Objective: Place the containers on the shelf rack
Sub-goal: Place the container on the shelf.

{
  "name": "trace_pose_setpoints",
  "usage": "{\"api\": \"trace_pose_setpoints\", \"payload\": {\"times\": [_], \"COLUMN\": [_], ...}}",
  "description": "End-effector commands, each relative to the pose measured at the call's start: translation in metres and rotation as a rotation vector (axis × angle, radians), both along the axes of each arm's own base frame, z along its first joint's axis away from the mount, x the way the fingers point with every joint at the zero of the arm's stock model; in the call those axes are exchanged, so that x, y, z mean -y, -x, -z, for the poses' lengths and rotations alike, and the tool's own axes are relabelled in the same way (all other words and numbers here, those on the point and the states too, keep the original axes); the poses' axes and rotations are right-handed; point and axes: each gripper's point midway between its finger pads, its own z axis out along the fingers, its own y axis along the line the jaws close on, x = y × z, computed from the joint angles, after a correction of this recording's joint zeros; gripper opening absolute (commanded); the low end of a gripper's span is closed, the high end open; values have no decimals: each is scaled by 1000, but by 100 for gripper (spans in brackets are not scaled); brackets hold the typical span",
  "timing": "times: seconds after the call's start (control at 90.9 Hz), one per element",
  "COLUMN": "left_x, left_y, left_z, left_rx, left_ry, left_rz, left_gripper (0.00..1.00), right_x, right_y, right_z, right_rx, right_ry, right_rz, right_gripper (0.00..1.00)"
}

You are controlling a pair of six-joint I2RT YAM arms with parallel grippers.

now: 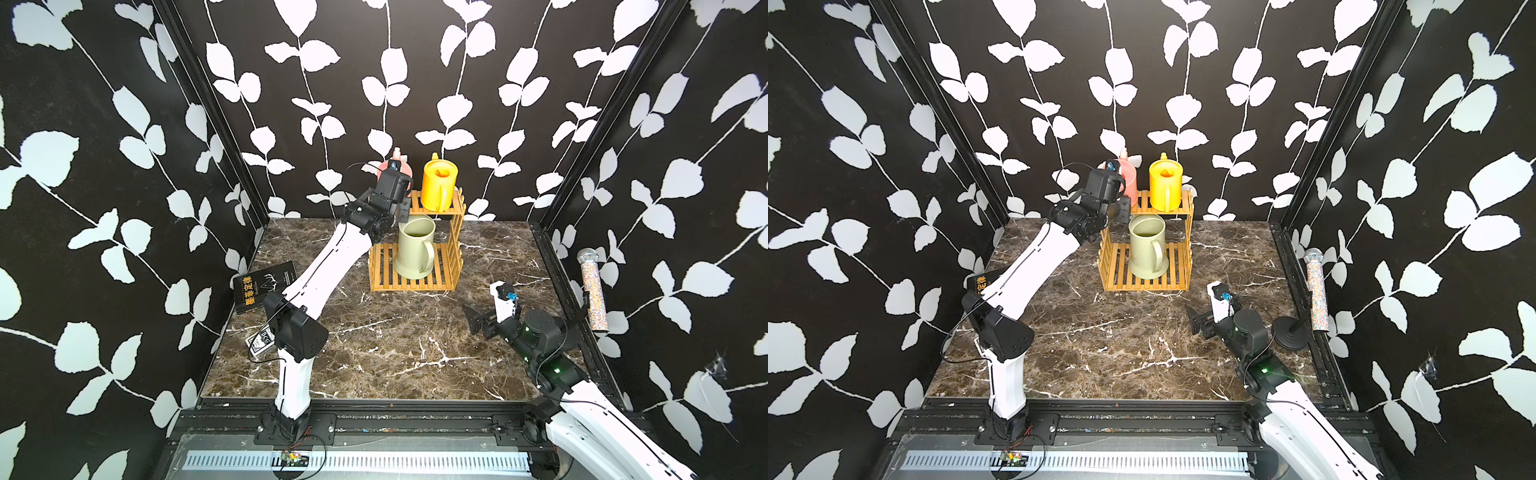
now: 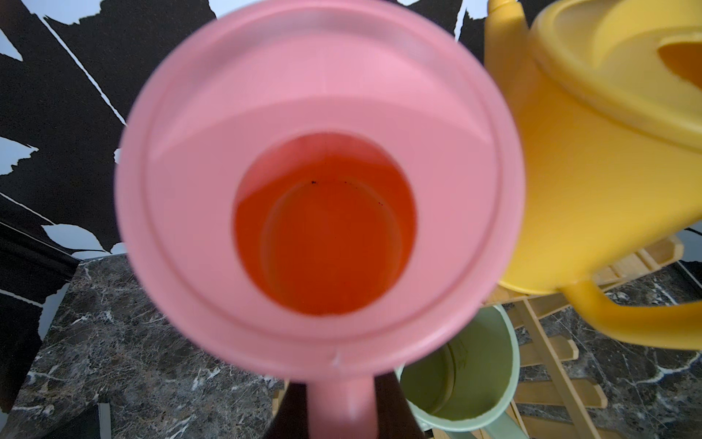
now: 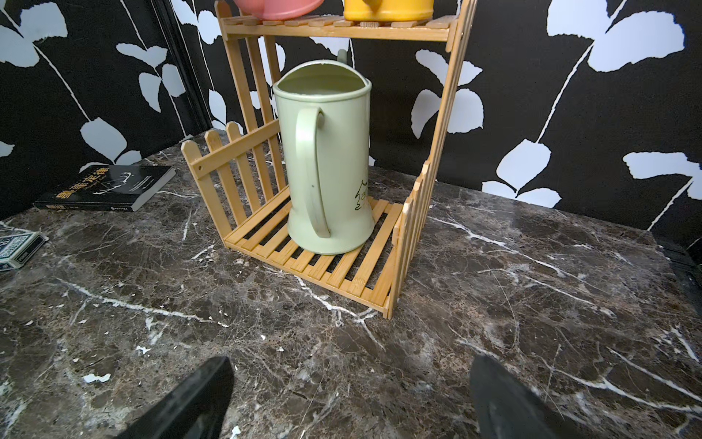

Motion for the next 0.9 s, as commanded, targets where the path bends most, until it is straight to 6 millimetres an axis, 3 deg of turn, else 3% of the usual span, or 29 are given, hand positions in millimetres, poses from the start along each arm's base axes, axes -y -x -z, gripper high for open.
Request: {"api": "trace_pose_setpoints", "payload": {"times": [0.0, 0.121, 0.385, 0.891], "left_x": [-1, -1, -2, -8], "left_y": [-3, -3, -3, -2], "left_z": [-2, -3, -3, -6], "left_rx": [4, 7, 11, 20], "left_ry": [23, 24, 17, -5], "left_rz": [-9, -10, -14, -20], "left_gripper": [12, 23, 24, 9], "right_x": [1, 1, 1, 1], "right_y": [0, 0, 0, 1], "right_z": [-2, -1, 2, 4], "right_rx": [11, 9, 2, -2], "right_ry": [-10, -9, -8, -9], "right_rz": [10, 11, 10, 11], "right_gripper": [99, 99, 99, 99]}}
